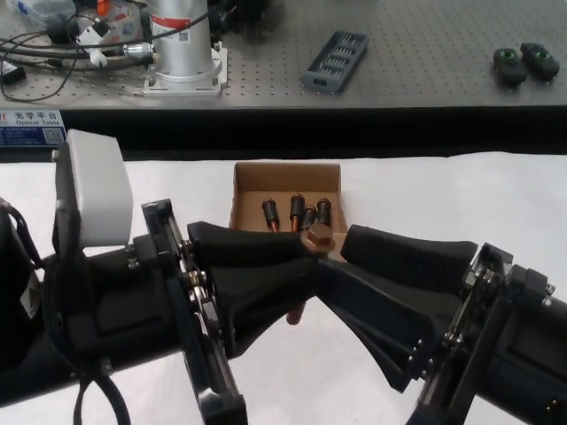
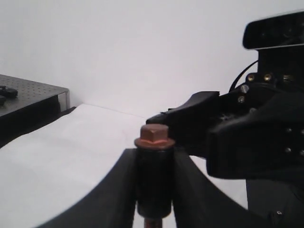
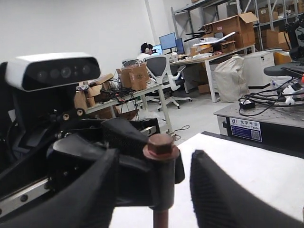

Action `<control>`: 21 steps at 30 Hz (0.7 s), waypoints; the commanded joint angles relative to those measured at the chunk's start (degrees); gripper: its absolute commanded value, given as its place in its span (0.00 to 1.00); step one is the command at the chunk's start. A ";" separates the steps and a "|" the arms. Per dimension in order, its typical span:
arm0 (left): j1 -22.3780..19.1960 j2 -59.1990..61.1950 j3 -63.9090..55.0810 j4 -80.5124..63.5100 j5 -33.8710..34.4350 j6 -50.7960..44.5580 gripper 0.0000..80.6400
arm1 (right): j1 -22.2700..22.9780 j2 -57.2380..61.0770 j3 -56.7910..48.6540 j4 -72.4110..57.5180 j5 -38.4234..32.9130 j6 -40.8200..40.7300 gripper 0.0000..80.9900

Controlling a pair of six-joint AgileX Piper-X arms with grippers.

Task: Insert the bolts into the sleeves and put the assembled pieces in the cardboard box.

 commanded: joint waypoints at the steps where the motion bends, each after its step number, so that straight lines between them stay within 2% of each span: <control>1: 0.13 -0.53 -0.69 -2.69 -3.43 -0.69 0.01 | 0.13 -0.45 -0.23 -0.44 1.89 -0.47 0.43; 6: 0.13 -0.53 -1.22 0.31 -20.37 -1.14 0.01 | 0.13 -1.17 -0.23 -0.24 6.19 -0.47 0.32; 7: 0.13 -0.53 -1.87 3.09 -21.60 -1.13 0.01 | 0.13 -1.65 -0.23 0.10 6.60 -0.47 0.29; 9: 0.13 -0.36 -3.76 10.08 -21.80 -1.13 0.01 | 0.13 -3.08 -0.23 1.23 7.69 -0.68 0.21; 12: 0.13 0.96 -7.97 20.32 -22.11 -1.13 0.01 | 0.13 -6.02 -0.23 5.11 9.54 -3.83 0.04; 16: 1.15 5.59 -14.13 25.53 -23.18 -1.00 0.01 | 0.13 -11.50 -0.23 13.64 14.25 -11.27 0.05; 21: 3.16 14.83 -22.93 28.65 -22.76 -1.00 0.01 | 0.13 -19.41 -0.23 27.66 19.32 -13.80 0.05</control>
